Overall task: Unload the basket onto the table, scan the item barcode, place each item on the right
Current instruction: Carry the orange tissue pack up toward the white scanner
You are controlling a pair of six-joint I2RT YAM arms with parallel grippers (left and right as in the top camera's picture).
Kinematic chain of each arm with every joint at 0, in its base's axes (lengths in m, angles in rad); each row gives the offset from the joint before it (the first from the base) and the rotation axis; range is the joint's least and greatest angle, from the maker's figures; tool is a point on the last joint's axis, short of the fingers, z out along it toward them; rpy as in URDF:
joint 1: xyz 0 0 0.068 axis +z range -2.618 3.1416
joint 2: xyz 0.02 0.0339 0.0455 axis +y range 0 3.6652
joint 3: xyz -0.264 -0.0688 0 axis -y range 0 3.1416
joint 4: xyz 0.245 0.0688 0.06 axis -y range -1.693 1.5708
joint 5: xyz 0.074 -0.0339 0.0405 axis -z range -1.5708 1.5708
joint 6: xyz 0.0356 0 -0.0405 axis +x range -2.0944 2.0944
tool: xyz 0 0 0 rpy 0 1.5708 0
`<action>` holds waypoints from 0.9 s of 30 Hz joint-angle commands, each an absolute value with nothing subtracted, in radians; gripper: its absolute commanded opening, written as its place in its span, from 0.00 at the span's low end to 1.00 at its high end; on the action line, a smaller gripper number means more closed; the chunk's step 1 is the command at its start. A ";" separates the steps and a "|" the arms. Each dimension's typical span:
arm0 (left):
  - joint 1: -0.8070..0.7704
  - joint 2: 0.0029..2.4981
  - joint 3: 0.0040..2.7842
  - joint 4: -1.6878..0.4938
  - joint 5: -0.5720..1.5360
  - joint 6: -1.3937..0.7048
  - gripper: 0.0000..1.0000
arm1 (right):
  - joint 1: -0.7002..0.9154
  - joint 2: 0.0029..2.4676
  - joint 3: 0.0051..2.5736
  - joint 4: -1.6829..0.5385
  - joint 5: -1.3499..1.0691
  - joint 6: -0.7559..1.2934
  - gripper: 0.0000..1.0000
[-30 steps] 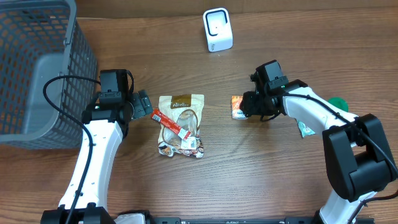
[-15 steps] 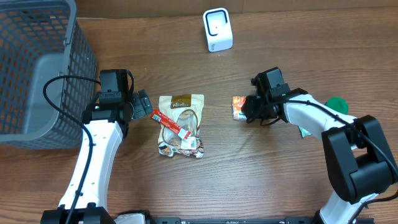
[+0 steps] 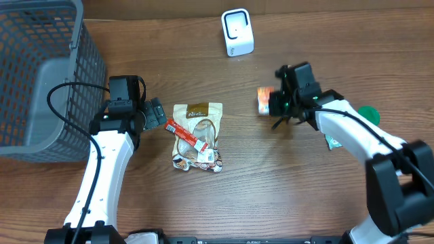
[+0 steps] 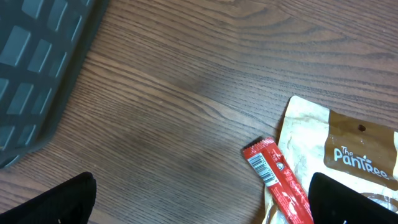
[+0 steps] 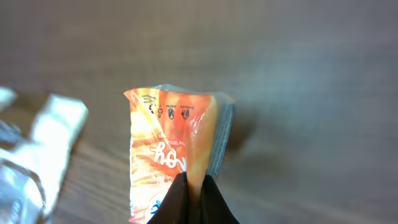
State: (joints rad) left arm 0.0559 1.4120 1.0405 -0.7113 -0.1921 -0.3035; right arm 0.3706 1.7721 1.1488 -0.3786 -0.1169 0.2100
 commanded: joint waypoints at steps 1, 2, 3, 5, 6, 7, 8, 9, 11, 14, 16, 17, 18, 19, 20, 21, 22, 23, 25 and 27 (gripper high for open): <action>0.056 1.413 1.051 -0.710 -0.202 -0.299 1.00 | 0.395 1.706 1.200 -0.325 0.009 0.066 0.04; 0.056 1.413 1.051 -0.710 -0.202 -0.299 1.00 | 0.400 1.705 1.211 -0.314 0.025 0.016 0.04; 0.056 1.413 1.051 -0.710 -0.202 -0.299 1.00 | 0.403 1.705 1.227 -0.311 0.045 -0.018 0.03; 0.056 1.413 1.051 -0.710 -0.202 -0.299 1.00 | 0.406 1.705 1.283 -0.331 0.090 -0.043 0.04; 0.056 1.413 1.051 -0.710 -0.202 -0.299 1.00 | 0.406 1.705 1.321 -0.357 0.089 -0.054 0.03; 0.056 1.413 1.051 -0.710 -0.202 -0.299 1.00 | 0.406 1.706 1.368 -0.392 0.089 -0.054 0.03; 0.056 1.413 1.051 -0.710 -0.202 -0.299 1.00 | 0.406 1.708 1.430 -0.433 0.088 -0.054 0.03; 0.056 1.413 1.051 -0.710 -0.202 -0.299 1.00 | 0.406 1.711 1.489 -0.472 0.089 -0.054 0.03; 0.056 1.413 1.051 -0.710 -0.202 -0.299 1.00 | 0.405 1.724 1.628 -0.556 0.089 -0.054 0.03; 0.056 1.413 1.051 -0.710 -0.202 -0.299 1.00 | 0.403 1.761 1.829 -0.677 0.089 -0.057 0.03; 0.056 1.413 1.051 -0.710 -0.202 -0.299 1.00 | 0.404 1.794 1.938 -0.743 0.089 -0.082 0.03; 0.056 1.413 1.051 -0.710 -0.202 -0.299 1.00 | 0.404 1.812 1.982 -0.763 0.088 -0.099 0.03; 0.056 1.413 1.051 -0.710 -0.202 -0.299 1.00 | 0.404 1.824 2.002 -0.766 0.084 -0.125 0.03; 0.056 1.413 1.051 -0.710 -0.202 -0.299 1.00 | 0.404 1.830 2.006 -0.757 0.077 -0.160 0.03; 0.056 1.413 1.051 -0.710 -0.202 -0.299 1.00 | 0.407 1.836 2.003 -0.744 0.067 -0.207 0.04; 0.056 1.413 1.051 -0.710 -0.202 -0.299 1.00 | 0.409 1.844 2.003 -0.732 0.057 -0.250 0.04; 0.056 1.413 1.051 -0.710 -0.202 -0.299 1.00 | 0.410 1.852 2.003 -0.716 0.054 -0.296 0.04; 0.056 1.413 1.051 -0.710 -0.202 -0.299 1.00 | 0.410 1.862 2.003 -0.691 0.055 -0.336 0.03; 0.056 1.413 1.051 -0.710 -0.202 -0.299 1.00 | 0.410 1.880 2.003 -0.651 0.055 -0.350 0.04; 0.056 1.413 1.051 -0.710 -0.202 -0.299 1.00 | 0.410 1.898 2.003 -0.604 0.054 -0.373 0.04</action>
State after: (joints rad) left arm 0.0559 1.4120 1.0405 -0.7113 -0.1921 -0.3035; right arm 0.4065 1.8702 2.0006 -0.6350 0.0605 -0.2832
